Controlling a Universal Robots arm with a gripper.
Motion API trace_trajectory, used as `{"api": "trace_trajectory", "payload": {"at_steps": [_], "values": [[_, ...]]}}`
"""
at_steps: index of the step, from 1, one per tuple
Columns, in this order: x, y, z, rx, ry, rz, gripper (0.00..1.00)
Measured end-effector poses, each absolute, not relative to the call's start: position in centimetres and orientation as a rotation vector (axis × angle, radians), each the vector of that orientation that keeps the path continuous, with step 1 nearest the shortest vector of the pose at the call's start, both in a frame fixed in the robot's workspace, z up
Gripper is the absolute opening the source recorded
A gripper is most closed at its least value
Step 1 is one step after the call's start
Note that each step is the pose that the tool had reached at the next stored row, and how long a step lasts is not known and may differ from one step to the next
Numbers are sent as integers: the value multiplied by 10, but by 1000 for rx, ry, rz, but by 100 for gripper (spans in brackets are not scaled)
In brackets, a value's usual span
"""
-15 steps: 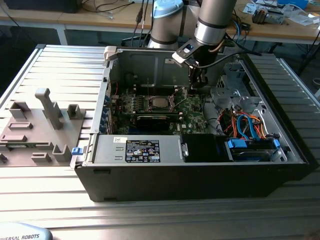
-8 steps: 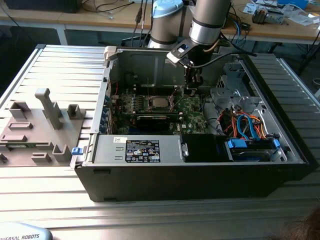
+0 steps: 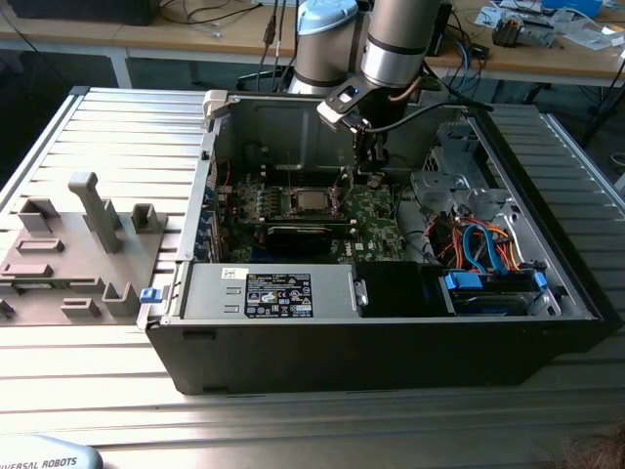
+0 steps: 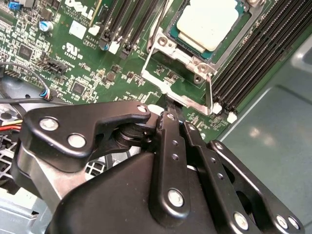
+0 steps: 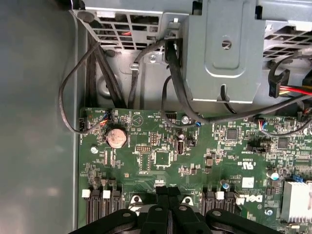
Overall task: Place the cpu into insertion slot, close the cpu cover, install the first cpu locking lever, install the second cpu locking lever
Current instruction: 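Close the cpu cover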
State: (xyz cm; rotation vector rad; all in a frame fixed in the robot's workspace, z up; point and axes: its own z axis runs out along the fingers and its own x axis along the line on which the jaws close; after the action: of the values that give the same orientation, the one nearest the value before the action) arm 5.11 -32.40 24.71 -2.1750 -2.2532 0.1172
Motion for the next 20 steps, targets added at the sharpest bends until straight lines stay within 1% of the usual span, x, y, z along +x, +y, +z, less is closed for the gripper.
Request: {"api": "trace_trajectory", "payload": {"at_steps": [20], "values": [[36, -324, 247, -2175, -2253, 117, 11]]}}
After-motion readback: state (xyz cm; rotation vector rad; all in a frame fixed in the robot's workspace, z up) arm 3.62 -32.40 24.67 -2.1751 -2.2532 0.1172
